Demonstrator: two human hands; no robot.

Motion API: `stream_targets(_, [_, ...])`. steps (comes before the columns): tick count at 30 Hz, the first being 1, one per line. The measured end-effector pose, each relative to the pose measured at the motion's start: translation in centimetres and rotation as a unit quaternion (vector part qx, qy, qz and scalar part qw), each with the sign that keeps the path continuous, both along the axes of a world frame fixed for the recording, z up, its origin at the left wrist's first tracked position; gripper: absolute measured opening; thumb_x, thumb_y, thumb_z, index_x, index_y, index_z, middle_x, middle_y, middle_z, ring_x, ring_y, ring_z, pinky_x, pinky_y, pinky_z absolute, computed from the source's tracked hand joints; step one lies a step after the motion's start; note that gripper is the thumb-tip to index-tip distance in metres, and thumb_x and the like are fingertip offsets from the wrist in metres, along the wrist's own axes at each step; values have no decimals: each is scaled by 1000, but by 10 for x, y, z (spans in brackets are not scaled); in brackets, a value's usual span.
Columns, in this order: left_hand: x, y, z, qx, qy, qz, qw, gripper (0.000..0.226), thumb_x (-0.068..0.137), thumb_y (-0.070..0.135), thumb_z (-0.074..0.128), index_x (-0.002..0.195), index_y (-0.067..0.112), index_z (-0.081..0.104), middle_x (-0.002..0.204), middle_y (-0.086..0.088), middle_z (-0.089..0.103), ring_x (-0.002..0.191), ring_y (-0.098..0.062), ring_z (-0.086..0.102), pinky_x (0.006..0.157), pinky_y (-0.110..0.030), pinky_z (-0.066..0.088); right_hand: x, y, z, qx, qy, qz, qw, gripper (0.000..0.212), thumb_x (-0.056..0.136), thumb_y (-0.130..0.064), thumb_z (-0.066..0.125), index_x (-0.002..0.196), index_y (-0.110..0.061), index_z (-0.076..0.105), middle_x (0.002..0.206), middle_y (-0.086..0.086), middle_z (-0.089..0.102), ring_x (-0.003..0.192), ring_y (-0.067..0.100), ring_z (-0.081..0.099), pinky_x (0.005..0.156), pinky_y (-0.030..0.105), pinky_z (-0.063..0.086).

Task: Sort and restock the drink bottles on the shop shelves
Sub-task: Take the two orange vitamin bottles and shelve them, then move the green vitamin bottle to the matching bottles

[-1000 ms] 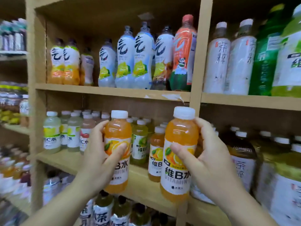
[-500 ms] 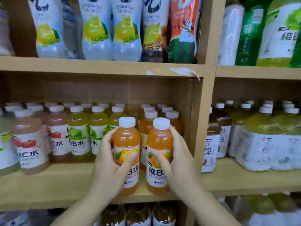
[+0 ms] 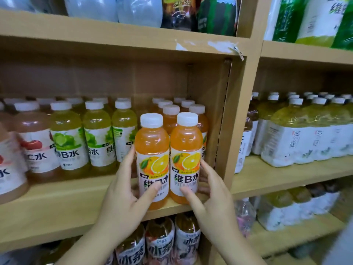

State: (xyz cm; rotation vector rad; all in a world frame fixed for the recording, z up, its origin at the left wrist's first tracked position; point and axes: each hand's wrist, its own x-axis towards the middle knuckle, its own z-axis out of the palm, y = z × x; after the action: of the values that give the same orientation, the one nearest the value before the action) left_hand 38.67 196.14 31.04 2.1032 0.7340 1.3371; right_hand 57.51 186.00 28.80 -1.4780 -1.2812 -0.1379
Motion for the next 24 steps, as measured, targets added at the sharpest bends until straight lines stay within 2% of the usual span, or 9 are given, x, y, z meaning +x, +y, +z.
stream_targets(2, [5, -1, 3, -2, 8, -10, 1000, 92, 78, 60, 71, 154, 53, 21, 153, 25, 43, 135, -4, 50, 92, -49, 58, 2, -1, 1, 25, -58, -58, 996, 67, 86, -63, 64, 147, -43, 44, 129, -22, 58, 119, 1, 57, 94, 32, 56])
stream_targets(5, [13, -2, 6, -12, 3, -18, 1000, 90, 72, 55, 74, 144, 68, 22, 152, 25, 43, 127, 2, 54, 81, -34, 62, 9, -6, 7, 77, -172, -186, 964, 68, 83, -63, 67, 132, -16, 67, 119, 4, 64, 110, 28, 57, 91, 41, 46])
stream_targets(7, [19, 0, 7, -12, 5, -20, 1000, 92, 76, 43, 80, 144, 68, 22, 153, 25, 41, 127, 1, 54, 80, -31, 62, 13, -9, 11, 99, -192, -255, 943, 63, 78, -67, 70, 123, -23, 74, 130, 13, 59, 122, 37, 50, 98, 48, 37])
stream_targets(9, [25, 2, 6, -10, 17, -14, 1000, 95, 79, 39, 81, 152, 58, 23, 153, 20, 42, 127, -2, 54, 85, -33, 62, 16, -9, 11, 97, -163, -239, 952, 59, 78, -63, 75, 128, -30, 70, 150, 15, 42, 143, 37, 34, 114, 49, 27])
stream_targets(11, [31, 3, 8, -10, 31, -4, 999, 97, 79, 42, 80, 154, 54, 19, 148, 13, 50, 121, -1, 57, 92, -33, 58, 18, -9, 10, 74, -80, -150, 983, 62, 80, -54, 74, 138, -38, 57, 161, 9, 24, 153, 20, 19, 124, 31, 18])
stream_targets(13, [37, 1, 10, -3, 41, 9, 999, 98, 80, 43, 81, 154, 55, 17, 142, 12, 55, 116, 1, 57, 94, -27, 53, 22, -9, 9, 43, 10, -72, 996, 67, 81, -52, 70, 141, -49, 41, 162, 0, 22, 152, 9, 19, 122, 25, 22])
stream_targets(17, [48, -3, 9, 2, 49, 16, 999, 99, 82, 41, 81, 156, 51, 16, 139, 12, 56, 114, 5, 56, 79, -5, 47, 31, -10, 9, 20, 28, -48, 998, 71, 88, -38, 74, 143, -56, 33, 155, 3, 38, 147, 15, 34, 118, 39, 36])
stream_targets(21, [51, -6, 8, -3, 36, 6, 999, 98, 83, 41, 79, 155, 53, 13, 143, 15, 53, 118, 1, 57, 88, -16, 51, 30, -10, 8, 14, 20, -45, 999, 72, 92, -38, 70, 147, -60, 28, 157, 5, 35, 149, 19, 33, 116, 49, 39])
stream_targets(24, [50, -8, 9, -8, 31, -2, 999, 99, 84, 40, 79, 155, 55, 12, 146, 18, 51, 121, -1, 57, 96, -27, 54, 30, -11, 8, 9, 18, -42, 999, 73, 93, -40, 68, 145, -65, 23, 158, 3, 33, 149, 18, 32, 116, 49, 39])
